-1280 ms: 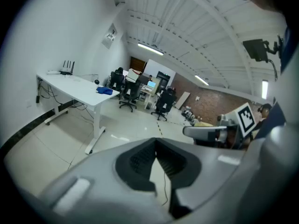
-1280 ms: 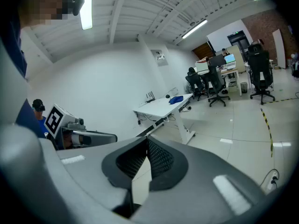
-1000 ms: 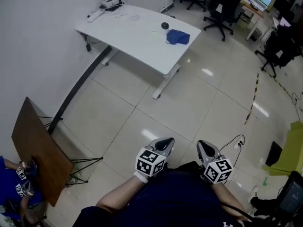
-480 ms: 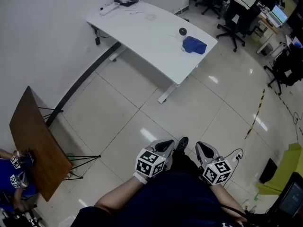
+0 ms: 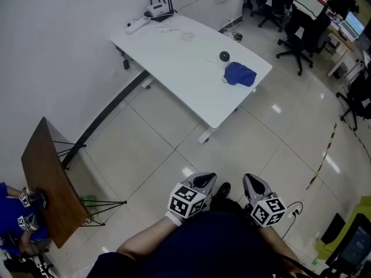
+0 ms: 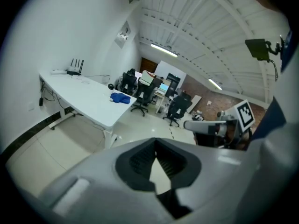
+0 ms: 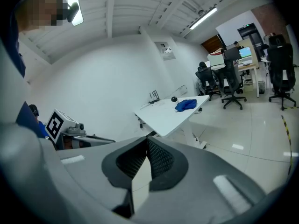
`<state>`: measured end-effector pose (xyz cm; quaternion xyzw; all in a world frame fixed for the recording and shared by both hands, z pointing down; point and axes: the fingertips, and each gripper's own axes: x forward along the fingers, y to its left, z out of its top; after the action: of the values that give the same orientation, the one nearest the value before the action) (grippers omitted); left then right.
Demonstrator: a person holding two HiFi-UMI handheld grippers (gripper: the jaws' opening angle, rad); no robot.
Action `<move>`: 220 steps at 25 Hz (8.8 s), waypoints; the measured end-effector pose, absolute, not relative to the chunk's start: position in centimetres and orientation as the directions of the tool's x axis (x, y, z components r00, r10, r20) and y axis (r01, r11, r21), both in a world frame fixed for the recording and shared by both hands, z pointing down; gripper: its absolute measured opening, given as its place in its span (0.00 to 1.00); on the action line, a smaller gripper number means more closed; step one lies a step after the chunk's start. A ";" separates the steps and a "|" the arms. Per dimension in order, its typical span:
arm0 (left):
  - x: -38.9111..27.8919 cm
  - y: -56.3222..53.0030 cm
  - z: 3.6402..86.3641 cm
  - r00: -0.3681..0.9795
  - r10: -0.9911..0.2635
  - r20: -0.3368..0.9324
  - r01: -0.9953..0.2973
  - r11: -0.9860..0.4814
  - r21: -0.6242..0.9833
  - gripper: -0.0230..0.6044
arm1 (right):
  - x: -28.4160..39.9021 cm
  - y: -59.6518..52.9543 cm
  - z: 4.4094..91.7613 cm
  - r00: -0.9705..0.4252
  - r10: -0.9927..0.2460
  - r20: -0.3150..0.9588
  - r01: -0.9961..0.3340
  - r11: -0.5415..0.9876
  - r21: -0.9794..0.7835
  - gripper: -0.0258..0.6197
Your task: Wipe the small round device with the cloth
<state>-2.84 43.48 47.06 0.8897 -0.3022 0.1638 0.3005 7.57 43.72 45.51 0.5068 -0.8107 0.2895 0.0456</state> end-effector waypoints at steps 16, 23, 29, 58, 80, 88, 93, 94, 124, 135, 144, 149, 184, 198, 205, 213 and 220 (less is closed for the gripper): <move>11.1 33.6 47.1 0.837 -0.245 0.489 -0.465 -0.789 0.402 0.04 | 20.5 37.3 45.8 -0.270 -0.890 0.369 -0.902 0.100 -0.420 0.06; 16.7 30.9 47.2 0.889 -0.037 0.456 -0.252 -0.872 0.421 0.04 | 25.2 36.6 45.5 -0.031 -0.923 0.384 -0.908 -0.134 -0.396 0.06; 15.6 25.3 47.7 0.905 0.031 0.424 -0.175 -0.882 0.437 0.05 | 24.1 32.5 44.9 0.074 -0.922 0.381 -0.905 -0.222 -0.362 0.06; 2.8 -1.9 51.4 0.677 -0.497 0.543 -0.703 -0.654 0.280 0.33 | 14.0 -8.1 57.7 -0.389 -0.635 0.668 -0.864 0.504 -0.024 0.58; 4.9 -6.1 56.2 0.625 -0.488 0.609 -0.735 -0.631 0.249 0.27 | 13.1 -8.8 63.1 -0.363 -0.538 0.761 -0.792 0.608 0.053 0.23; 3.0 -6.4 55.9 0.606 -0.527 0.596 -0.752 -0.625 0.212 0.26 | 14.9 -8.2 61.1 -0.436 -0.589 0.680 -0.876 0.451 -0.172 0.20; 2.0 -8.0 55.3 0.573 -0.576 0.584 -0.752 -0.653 0.094 0.30 | 15.5 -9.0 54.6 -0.418 -0.707 0.570 -0.894 0.433 -0.117 0.20; 2.1 -8.4 55.1 0.571 -0.582 0.579 -0.748 -0.660 0.074 0.31 | 15.4 -9.1 53.4 -0.413 -0.723 0.553 -0.890 0.449 -0.077 0.20; 5.7 -12.4 58.4 0.576 -0.514 0.636 -0.677 -0.735 0.019 0.41 | 14.7 -14.9 58.8 -0.572 -0.581 0.578 -0.811 0.295 -0.506 0.21; 3.9 -8.8 57.4 0.565 -0.538 0.625 -0.721 -0.691 0.056 0.41 | 15.0 -14.2 59.2 -0.509 -0.610 0.607 -0.855 0.274 -0.441 0.21; 3.0 -7.2 54.5 0.574 -0.578 0.580 -0.725 -0.688 0.033 0.41 | 11.8 -12.8 49.2 -0.506 -0.696 0.509 -0.825 0.563 -0.052 0.21; 2.8 -6.6 53.9 0.579 -0.580 0.573 -0.721 -0.692 0.027 0.41 | 6.6 -11.2 49.3 -0.507 -0.600 0.618 -0.574 0.771 0.276 0.21; 4.6 -8.0 56.7 0.504 -0.552 0.664 -0.731 -0.682 -0.012 0.40 | 12.6 -17.6 61.8 -0.448 -0.454 0.770 -0.570 0.808 0.145 0.21; 5.0 -7.8 55.9 0.543 -0.549 0.635 -0.717 -0.698 0.009 0.40 | 11.1 -10.4 46.9 -0.726 -0.431 0.536 -0.411 0.897 0.164 0.21; 5.5 -8.2 55.4 0.613 -0.493 0.617 -0.637 -0.771 0.017 0.40 | 7.8 -11.2 46.5 -0.621 -0.441 0.647 -0.240 0.894 0.379 0.21; 7.5 -9.0 55.6 0.641 -0.465 0.610 -0.620 -0.783 0.055 0.40 | 7.9 -15.8 47.6 -0.580 -0.456 0.675 -0.181 0.880 0.438 0.21; 8.2 -8.6 56.7 0.638 -0.453 0.623 -0.638 -0.764 0.097 0.40 | 6.8 -19.1 51.0 -0.601 -0.319 0.733 -0.019 0.922 0.387 0.22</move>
<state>8.17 -8.57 56.70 0.8913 -0.3060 0.2959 0.1559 6.80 -19.12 51.04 0.0962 -0.8779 -0.1723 0.4363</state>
